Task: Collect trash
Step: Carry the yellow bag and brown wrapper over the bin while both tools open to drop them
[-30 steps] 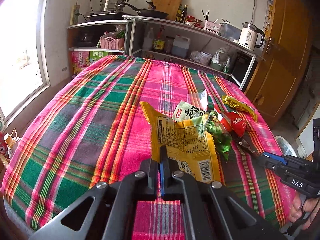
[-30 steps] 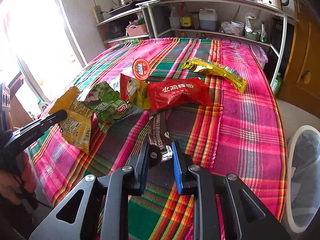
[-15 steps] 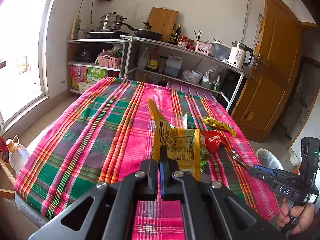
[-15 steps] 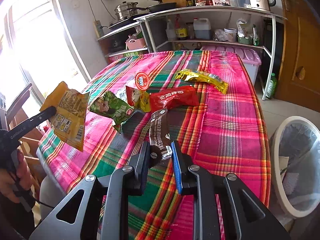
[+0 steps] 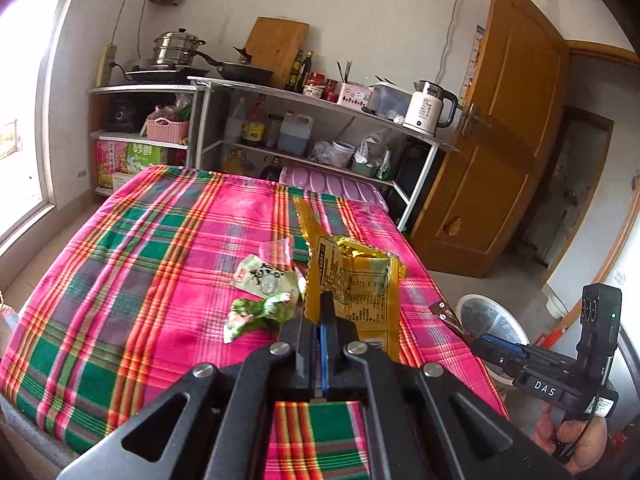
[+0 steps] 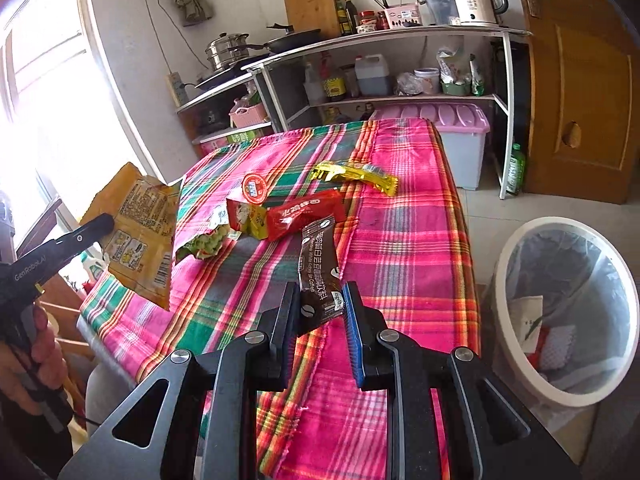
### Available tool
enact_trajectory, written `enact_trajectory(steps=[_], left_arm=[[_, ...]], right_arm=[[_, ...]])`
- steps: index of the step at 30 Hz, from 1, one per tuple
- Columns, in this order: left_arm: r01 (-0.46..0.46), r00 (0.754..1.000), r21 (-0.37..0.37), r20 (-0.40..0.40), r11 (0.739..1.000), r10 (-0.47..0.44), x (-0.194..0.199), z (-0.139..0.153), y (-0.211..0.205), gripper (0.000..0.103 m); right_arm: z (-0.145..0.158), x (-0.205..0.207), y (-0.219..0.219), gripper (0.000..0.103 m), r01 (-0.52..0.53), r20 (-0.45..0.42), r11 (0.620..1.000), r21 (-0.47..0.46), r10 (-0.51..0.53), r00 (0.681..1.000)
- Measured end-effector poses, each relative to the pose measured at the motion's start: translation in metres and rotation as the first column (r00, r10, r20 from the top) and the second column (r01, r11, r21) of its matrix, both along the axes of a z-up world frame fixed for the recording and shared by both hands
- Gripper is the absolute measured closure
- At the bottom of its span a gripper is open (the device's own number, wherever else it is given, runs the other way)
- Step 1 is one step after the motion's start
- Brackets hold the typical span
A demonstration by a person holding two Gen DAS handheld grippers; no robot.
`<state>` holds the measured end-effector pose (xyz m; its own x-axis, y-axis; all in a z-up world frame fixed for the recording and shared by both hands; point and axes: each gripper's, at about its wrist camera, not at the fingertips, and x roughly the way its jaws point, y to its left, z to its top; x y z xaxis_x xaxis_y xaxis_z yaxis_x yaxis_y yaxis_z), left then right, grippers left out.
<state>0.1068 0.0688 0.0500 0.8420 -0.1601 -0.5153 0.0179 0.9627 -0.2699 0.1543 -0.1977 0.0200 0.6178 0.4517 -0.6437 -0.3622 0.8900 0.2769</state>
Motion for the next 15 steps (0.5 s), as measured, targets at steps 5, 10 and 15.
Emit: enact_trajectory(steps=[5,10,15], left_arm=[[0.093,0.995,-0.012,-0.02,0.996,-0.093,0.02,-0.007,-0.035,0.102],[0.178,0.983,-0.014,-0.04,0.984,-0.179,0.042,-0.012,-0.073,0.102],[0.255,0.966,-0.015,-0.044,0.967,-0.256,0.063,-0.012,-0.112,0.102]], right_arm=[[-0.001,0.0,-0.027,0.081,0.062,-0.003,0.998,0.011,-0.062,0.998],[-0.003,0.001,-0.06,0.081,0.141,-0.007,0.99,0.022,-0.141,0.99],[-0.007,0.003,-0.099,0.08,0.228,-0.016,0.973,0.032,-0.228,0.974]])
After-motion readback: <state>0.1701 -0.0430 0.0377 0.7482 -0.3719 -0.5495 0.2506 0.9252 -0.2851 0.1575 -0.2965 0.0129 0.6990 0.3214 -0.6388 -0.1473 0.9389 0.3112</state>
